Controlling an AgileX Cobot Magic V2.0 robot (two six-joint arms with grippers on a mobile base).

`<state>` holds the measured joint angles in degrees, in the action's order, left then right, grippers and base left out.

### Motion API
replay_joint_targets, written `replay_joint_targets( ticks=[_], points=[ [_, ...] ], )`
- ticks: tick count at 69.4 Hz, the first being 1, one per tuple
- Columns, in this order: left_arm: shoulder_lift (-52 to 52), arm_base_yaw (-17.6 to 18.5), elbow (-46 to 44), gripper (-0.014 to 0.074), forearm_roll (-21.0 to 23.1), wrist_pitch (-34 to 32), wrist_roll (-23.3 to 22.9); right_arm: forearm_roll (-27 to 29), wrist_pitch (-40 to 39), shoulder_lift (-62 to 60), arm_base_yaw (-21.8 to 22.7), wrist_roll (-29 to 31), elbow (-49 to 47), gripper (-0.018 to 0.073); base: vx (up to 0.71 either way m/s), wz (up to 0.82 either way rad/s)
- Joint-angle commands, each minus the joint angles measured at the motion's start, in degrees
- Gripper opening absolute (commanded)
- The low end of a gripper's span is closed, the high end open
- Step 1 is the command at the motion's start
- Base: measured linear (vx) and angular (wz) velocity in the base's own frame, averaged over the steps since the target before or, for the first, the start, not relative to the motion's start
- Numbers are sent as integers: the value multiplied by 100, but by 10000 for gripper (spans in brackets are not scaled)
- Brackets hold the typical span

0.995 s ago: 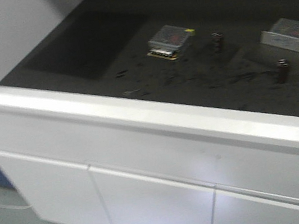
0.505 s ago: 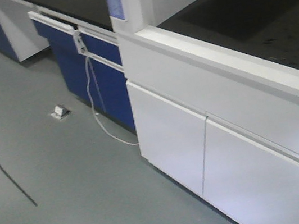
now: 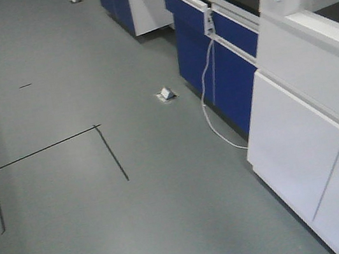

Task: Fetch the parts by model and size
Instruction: 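Drive the base away from the table holding both buttons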

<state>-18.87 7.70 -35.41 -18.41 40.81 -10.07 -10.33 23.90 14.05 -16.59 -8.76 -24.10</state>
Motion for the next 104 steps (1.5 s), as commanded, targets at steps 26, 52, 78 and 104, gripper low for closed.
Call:
replay_joint_targets(
  ticks=[26, 52, 78, 104],
  points=[
    [-55, 4, -141, -6, -65, -432, -8, -64, -501, 56, 5, 45, -176, -5, 0, 63],
    [-55, 4, -141, -6, -65, -432, -8, -64, -501, 56, 5, 45, -176, -5, 16, 26],
    [-55, 4, -141, -6, -65, -432, -8, -64, -501, 56, 5, 45, -176, -5, 34, 10],
    [-55, 4, -141, -6, -65, -432, -8, -64, -501, 56, 5, 45, -176, -5, 51, 2]
  ],
)
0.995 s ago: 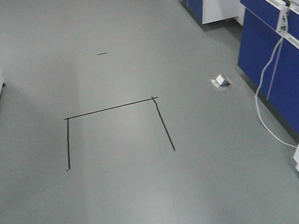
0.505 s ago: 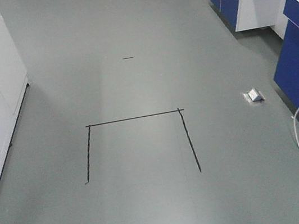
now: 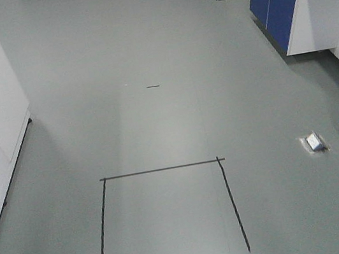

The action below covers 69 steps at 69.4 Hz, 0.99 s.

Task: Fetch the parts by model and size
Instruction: 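Drive the base away from the table holding both buttons, then drive the base across the lab toward the blue cabinets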

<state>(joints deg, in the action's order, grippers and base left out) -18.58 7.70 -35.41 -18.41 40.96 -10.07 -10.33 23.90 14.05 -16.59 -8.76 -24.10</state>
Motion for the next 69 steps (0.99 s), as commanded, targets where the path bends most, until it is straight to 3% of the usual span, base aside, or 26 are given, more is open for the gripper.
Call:
replay_joint_targets(
  ticks=[1, 69],
  points=[
    [-83, 4, -141, -6, -65, -446, -8, -64, -501, 56, 5, 45, -176, -5, 59, -1],
    [-83, 4, -141, -6, -65, -453, -8, -64, -501, 56, 5, 45, -176, -5, 56, 3]
  ],
)
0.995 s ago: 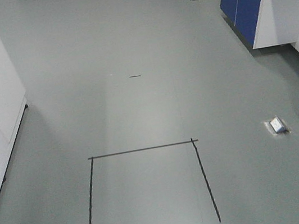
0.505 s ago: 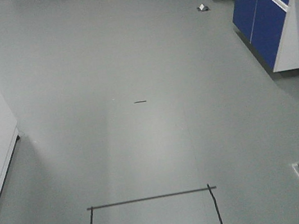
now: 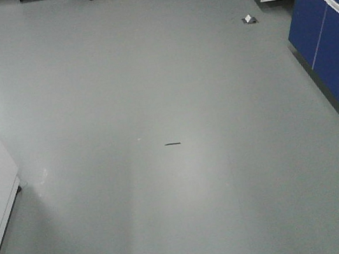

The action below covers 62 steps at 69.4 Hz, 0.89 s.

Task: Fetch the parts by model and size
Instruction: 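Drive the base across the lab toward the blue cabinets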

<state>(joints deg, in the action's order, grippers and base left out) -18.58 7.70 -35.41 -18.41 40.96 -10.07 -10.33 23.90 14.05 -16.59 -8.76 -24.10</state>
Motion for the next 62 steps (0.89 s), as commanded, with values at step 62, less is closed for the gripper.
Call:
replay_joint_targets(
  ticks=[62],
  points=[
    [-83, 4, -141, -6, -65, -447, -8, -64, -501, 56, 5, 45, -176, -5, 58, -1]
  ],
)
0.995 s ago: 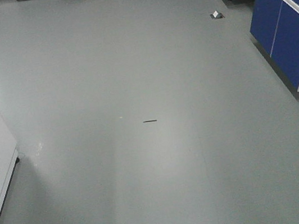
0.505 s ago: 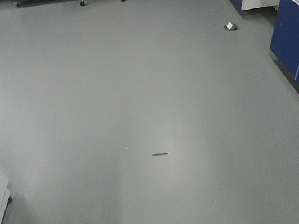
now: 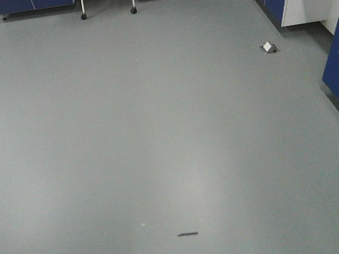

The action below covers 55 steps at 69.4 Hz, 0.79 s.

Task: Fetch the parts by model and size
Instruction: 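Drive the base across the lab toward the blue cabinets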

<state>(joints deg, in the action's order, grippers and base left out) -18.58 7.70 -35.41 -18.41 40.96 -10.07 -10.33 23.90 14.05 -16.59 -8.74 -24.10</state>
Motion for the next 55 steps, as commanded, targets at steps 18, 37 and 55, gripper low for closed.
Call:
replay_joint_targets(
  ticks=[18, 37, 55],
  points=[
    [-83, 4, -141, -6, -65, -453, -8, -64, -501, 56, 5, 43, -176, -5, 60, -5],
    [-83, 4, -141, -6, -65, -447, -8, -64, -501, 56, 5, 43, -176, -5, 60, 1],
    [-83, 4, -141, -6, -65, -449, -8, -64, -501, 56, 5, 43, -176, -5, 61, 4]
  ],
)
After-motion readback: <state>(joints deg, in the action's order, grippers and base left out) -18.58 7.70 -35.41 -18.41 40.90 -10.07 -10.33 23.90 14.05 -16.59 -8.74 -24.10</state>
